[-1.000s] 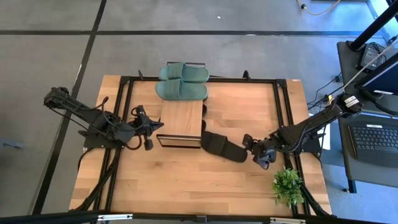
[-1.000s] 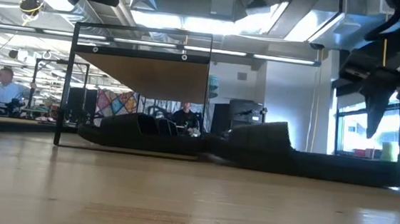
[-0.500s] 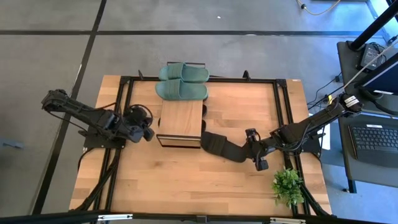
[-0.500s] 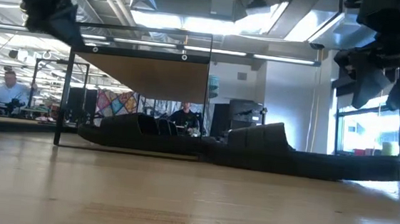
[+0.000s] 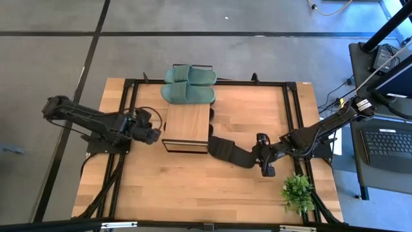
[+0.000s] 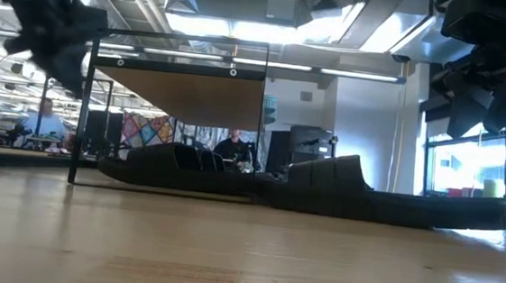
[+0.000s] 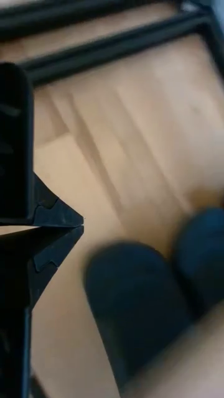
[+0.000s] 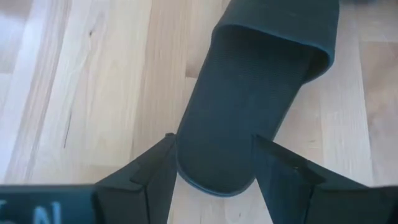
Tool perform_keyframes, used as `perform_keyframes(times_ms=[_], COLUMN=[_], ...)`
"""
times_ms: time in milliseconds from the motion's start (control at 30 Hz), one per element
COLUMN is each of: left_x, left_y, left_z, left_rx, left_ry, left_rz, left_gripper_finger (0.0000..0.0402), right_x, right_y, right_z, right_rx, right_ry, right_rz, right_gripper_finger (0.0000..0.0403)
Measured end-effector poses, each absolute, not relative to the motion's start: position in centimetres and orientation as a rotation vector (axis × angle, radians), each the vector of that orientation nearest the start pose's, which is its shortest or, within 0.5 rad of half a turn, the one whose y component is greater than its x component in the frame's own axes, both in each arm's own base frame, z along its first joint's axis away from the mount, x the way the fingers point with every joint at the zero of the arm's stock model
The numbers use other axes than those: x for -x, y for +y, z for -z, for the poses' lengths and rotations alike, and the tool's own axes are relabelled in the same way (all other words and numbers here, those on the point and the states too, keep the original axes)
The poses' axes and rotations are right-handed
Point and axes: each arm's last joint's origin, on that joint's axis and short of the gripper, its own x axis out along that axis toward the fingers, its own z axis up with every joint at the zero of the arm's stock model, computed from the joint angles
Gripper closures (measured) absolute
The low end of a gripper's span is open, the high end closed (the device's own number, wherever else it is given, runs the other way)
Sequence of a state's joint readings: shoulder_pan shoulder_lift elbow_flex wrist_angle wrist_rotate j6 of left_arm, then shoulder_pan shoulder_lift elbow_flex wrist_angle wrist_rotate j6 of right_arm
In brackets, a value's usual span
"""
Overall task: Pick and place slides into the shelf
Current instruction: Put the black slide under the shelf
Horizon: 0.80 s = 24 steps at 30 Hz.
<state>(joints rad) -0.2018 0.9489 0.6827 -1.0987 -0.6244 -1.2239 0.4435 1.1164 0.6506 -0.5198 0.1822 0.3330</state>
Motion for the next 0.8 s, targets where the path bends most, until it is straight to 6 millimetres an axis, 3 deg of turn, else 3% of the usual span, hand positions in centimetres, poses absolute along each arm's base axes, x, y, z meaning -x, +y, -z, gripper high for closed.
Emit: perform_keyframes(times_ms=[167, 333, 600, 800], left_x=[-13.8, -14.3, -14.2, -14.2], left_y=[-0.3, 0.2, 1.6, 2.6], left_z=[-18.9, -16.3, -14.0, -13.4], left_rx=[0.515, 0.485, 0.567, 0.629], left_ry=[0.939, 0.915, 0.851, 0.785], left_rz=[-1.005, -0.909, -0.910, -0.946], left_gripper_finger=[0.0401, 0.0401, 0.0401, 0.0401], right_x=[-18.6, -18.6, -18.7, -18.7], right_y=[8.2, 8.2, 8.1, 8.1], right_z=[-20.4, -20.4, -20.5, -20.4], right_rx=[-0.001, 0.031, 0.093, 0.132], right_ry=[0.963, 0.956, 0.931, 0.930], right_rz=[-0.081, -0.089, -0.072, -0.092], right_gripper_finger=[0.0201, 0.0201, 0.0201, 0.0201])
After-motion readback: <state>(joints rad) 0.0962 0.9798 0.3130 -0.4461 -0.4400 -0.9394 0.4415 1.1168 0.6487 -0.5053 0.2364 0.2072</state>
